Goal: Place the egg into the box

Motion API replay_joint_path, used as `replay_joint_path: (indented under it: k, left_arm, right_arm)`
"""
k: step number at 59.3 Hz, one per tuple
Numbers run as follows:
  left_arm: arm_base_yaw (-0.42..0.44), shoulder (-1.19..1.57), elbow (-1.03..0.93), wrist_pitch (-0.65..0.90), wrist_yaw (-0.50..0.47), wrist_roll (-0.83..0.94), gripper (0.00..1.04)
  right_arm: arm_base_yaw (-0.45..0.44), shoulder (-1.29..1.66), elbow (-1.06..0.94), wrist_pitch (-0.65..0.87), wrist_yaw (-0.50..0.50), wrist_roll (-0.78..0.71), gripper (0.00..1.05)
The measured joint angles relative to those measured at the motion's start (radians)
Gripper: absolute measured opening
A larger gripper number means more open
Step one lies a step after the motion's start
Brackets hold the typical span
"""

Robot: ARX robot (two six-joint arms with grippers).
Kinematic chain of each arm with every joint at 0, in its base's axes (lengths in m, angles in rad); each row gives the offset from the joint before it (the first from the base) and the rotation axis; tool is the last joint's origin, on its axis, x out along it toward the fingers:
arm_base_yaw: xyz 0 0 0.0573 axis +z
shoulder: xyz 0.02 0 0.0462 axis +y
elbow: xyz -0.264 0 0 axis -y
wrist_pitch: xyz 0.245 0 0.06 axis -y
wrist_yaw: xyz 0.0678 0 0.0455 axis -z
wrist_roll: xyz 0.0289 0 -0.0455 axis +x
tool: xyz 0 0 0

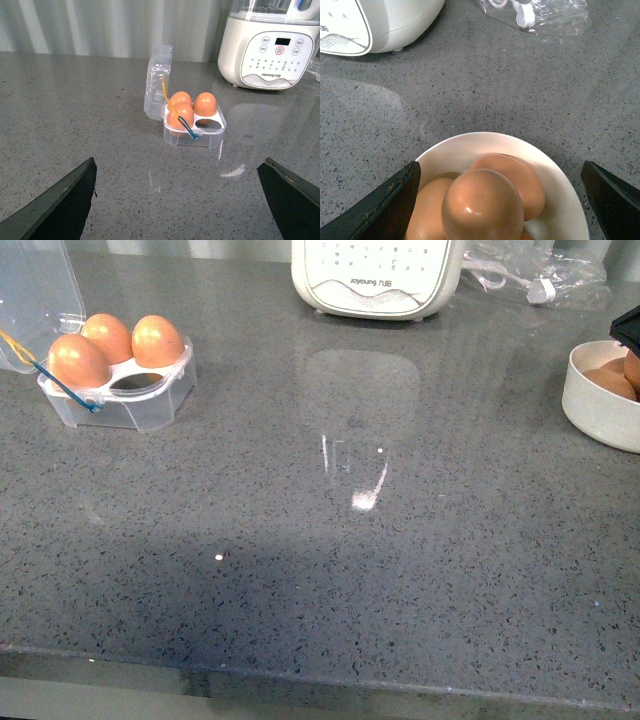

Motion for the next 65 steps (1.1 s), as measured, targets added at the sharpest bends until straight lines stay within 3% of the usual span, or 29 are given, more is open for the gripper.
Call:
replay_joint_path:
  k: [27, 30, 50, 65]
  left_arm:
    - [0.0, 0.0, 0.0, 0.0, 0.0, 0.0, 0.98]
    - [0.0, 0.0, 0.0, 0.0, 0.0, 0.0, 0.98]
    - [0.0, 0.0, 0.0, 0.0, 0.0, 0.0, 0.98]
    - [0.0, 0.0, 0.0, 0.0, 0.0, 0.0, 0.98]
  right_arm:
    - [-0.003, 0.001, -0.044, 0.023, -0.015, 0.0, 0.97]
    - [-0.003, 0.001, -0.046, 0.023, -0.015, -0.001, 0.94]
    - [-0.008, -0.002, -0.046, 0.023, -0.014, -0.001, 0.44]
    - [0.001, -0.052, -0.046, 0.005, -0.006, 0.003, 0.42]
